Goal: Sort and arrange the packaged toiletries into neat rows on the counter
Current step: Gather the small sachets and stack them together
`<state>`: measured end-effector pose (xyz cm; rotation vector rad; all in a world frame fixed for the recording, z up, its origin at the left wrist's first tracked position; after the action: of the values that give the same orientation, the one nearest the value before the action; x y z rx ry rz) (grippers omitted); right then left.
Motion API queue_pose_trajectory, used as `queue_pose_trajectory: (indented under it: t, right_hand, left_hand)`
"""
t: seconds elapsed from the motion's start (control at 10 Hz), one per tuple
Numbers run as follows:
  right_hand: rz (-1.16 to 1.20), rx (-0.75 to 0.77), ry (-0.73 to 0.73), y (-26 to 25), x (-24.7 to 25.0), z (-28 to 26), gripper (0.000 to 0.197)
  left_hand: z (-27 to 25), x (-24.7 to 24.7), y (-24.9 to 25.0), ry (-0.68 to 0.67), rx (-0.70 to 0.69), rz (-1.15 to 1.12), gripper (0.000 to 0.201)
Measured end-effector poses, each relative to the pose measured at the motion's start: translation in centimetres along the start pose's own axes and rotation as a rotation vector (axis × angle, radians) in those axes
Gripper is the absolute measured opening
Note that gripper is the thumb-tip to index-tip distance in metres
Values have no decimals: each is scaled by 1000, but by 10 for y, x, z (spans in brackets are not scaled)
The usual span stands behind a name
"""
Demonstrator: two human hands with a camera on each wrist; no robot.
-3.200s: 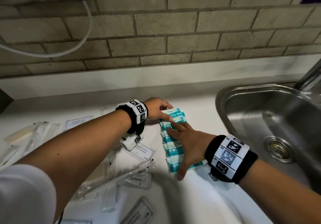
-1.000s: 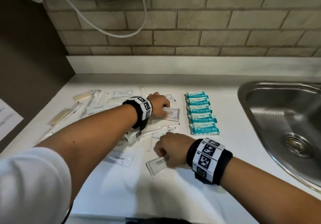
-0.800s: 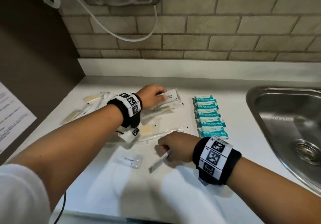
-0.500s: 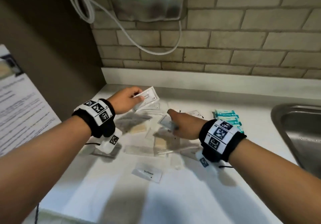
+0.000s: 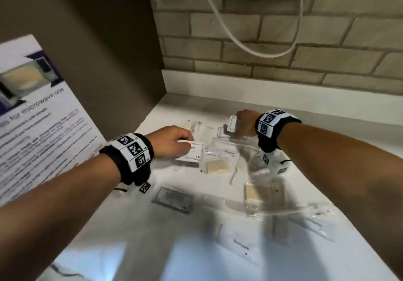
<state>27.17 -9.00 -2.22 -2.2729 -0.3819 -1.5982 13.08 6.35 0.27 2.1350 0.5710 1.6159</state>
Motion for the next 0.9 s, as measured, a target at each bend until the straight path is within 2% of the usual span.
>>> queue_pose_trajectory:
  t: [0.1,0.2,0.3,0.4,0.5,0.6,0.7,0.8,0.9]
  right_hand:
    - [-66,-11,-35,-2,-22,28,59]
    - [-221,1,-62,40,-68,125,69]
    - [-185,23,-64,117,-143,273,95]
    - [-106,-74,-142,100,-132,246,74]
    - [-170,-130,-65,63,-84,163,50]
    - [-133,-138,22,30,-46,91,50]
    - [5,-94,119,-4,-3,15,34]
    - [136,-40,161,-8,14,-22,42]
    - [234,71,161,-10,19,-57,47]
  left_hand:
    - [-9,-25,-5,-131,-29,69,10]
    - [-23,-52,-17,-257,-48,180,13]
    - [-36,-71,-35,-311,-59,190,31]
    - [-44,-77,-42,-268,-103,183,50]
    - [-46,-78,-40,-239,-113,267,69]
    - [-43,-79,-41,-255,-96,472,68]
    - [-42,-79,-38,-247,-66,508,51]
    - [-39,-78,-31,-253,-42,437,47]
    - [-26,-58,-19,-175,-63,332,49]
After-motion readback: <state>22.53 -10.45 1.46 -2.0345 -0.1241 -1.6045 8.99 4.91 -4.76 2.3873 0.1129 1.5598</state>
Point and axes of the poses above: each hand's wrist, its own z-axis towards the middle knuckle, its own x-axis out of the back of the hand, y = z × x, the point moved 10 cm from there along z, towards the middle knuckle, and after that the axes turned 1 degree about y, right-handed, at the moved point
